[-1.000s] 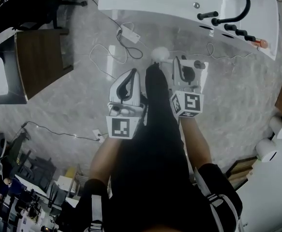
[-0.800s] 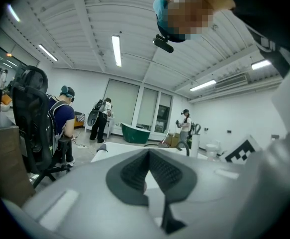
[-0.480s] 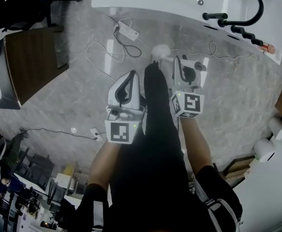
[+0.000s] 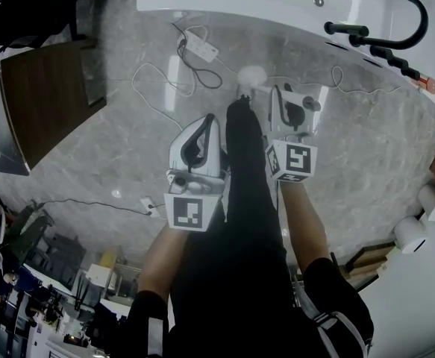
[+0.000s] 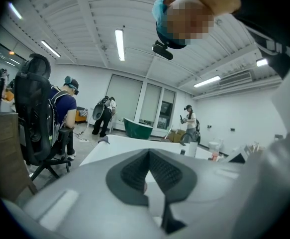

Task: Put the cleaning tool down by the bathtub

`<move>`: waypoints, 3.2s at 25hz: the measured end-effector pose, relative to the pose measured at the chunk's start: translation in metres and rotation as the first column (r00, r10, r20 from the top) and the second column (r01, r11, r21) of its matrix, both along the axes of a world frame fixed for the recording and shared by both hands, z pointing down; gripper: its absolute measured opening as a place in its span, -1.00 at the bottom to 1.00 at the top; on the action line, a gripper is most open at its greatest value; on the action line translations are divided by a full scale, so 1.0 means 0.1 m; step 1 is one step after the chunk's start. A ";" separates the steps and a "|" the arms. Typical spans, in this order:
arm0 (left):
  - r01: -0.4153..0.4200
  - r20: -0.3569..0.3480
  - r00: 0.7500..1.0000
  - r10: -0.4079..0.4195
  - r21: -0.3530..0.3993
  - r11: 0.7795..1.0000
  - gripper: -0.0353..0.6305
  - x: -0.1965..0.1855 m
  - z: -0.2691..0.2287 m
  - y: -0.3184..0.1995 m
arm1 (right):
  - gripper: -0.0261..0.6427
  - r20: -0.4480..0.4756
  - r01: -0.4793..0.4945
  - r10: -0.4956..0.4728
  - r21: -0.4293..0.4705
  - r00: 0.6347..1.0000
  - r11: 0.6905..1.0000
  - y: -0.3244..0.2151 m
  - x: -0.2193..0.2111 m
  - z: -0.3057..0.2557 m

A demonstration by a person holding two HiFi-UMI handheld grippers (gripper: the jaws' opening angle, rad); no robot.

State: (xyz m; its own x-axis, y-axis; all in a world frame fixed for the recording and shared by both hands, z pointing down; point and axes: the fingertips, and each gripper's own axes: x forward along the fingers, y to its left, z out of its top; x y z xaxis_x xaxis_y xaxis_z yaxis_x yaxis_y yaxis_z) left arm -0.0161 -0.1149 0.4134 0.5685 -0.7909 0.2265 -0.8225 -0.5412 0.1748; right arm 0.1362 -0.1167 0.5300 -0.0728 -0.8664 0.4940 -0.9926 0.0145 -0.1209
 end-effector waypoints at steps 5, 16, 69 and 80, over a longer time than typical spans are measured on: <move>0.021 -0.001 1.000 -0.021 -0.019 1.000 -0.88 -0.03 0.25 -0.06 | -0.64 -0.008 -0.012 0.012 -0.011 1.000 1.000 -0.09 0.04 0.25; 0.062 -0.023 0.998 -0.062 -0.027 0.998 -0.88 -0.01 0.75 -0.33 | -0.64 -0.026 -0.006 0.004 -0.047 1.000 0.999 -0.31 0.03 0.95; 0.066 -0.016 0.998 -0.067 -0.087 0.994 -0.88 0.34 1.88 -0.70 | -0.64 -0.085 0.035 -0.057 -0.251 0.995 0.967 -0.59 0.13 3.49; 0.062 -0.017 0.998 -0.064 -0.099 0.993 -0.88 0.33 1.97 -0.77 | -0.64 -0.070 0.021 -0.046 -0.319 0.996 0.947 -0.61 0.16 3.85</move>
